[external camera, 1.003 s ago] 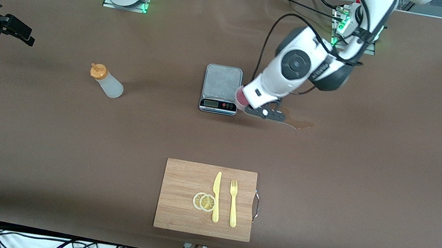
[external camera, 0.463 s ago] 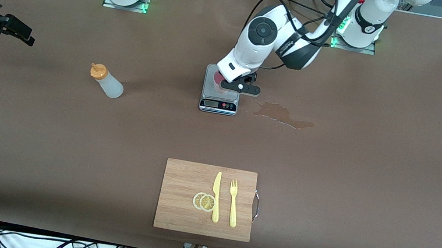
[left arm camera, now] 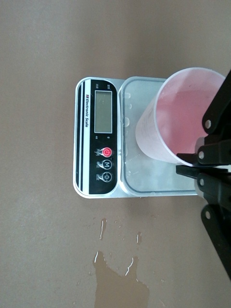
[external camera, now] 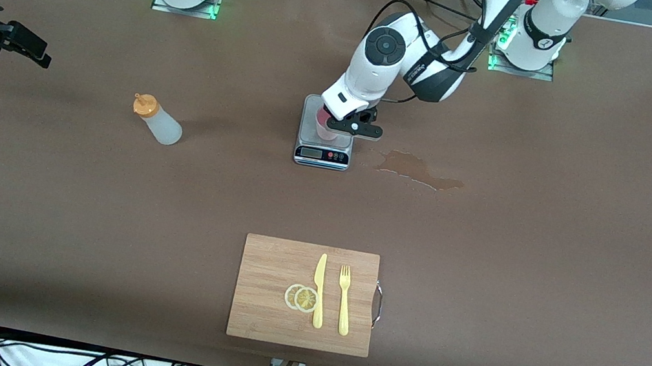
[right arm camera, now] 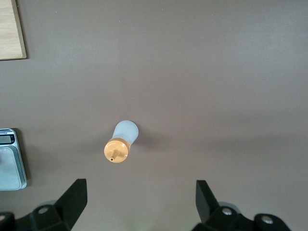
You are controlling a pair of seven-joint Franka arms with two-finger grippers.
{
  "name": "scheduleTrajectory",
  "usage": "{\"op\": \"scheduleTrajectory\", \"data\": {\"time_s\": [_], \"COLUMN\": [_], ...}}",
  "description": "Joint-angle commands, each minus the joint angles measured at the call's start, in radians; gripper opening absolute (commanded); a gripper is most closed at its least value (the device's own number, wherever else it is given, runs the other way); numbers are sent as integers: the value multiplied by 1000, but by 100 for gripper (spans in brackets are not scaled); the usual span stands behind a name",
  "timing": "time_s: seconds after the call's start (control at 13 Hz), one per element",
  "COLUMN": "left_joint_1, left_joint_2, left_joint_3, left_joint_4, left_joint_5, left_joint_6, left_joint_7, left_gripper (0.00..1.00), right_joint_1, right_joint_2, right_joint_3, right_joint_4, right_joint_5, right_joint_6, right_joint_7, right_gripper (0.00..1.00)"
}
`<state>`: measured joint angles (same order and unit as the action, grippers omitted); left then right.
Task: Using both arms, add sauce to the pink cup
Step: 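Lower the pink cup onto the scale and open the left gripper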
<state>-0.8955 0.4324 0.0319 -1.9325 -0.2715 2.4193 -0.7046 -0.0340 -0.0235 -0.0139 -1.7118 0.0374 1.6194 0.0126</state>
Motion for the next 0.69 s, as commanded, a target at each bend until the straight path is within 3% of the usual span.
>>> {"op": "scheduleTrajectory", "data": {"time_s": [0.0,0.08,0.15,0.31,0.62], "left_joint_1": [-19,-19,-19,-16,0], "left_joint_2": [-8,-8,-8,-14,-37], "left_joint_3": [13,13,13,11,13], "left_joint_4": [-22,-22,-22,-17,12], "left_joint_5": [28,28,28,26,11], "left_joint_6": [23,23,21,14,-32], "left_joint_7": [-29,-29,-29,-30,-32], "left_gripper": [0,12,48,99,100], "right_joint_1": [2,2,2,2,2], "right_joint_2": [4,4,4,4,4], "right_joint_3": [0,0,0,0,0], "right_joint_4": [18,20,20,18,18], "right_joint_5": [10,10,10,10,10], "right_joint_6": [-18,-18,-18,-18,-18], "right_joint_7": [9,10,10,10,24], "right_gripper": [100,100,100,100,100]}}
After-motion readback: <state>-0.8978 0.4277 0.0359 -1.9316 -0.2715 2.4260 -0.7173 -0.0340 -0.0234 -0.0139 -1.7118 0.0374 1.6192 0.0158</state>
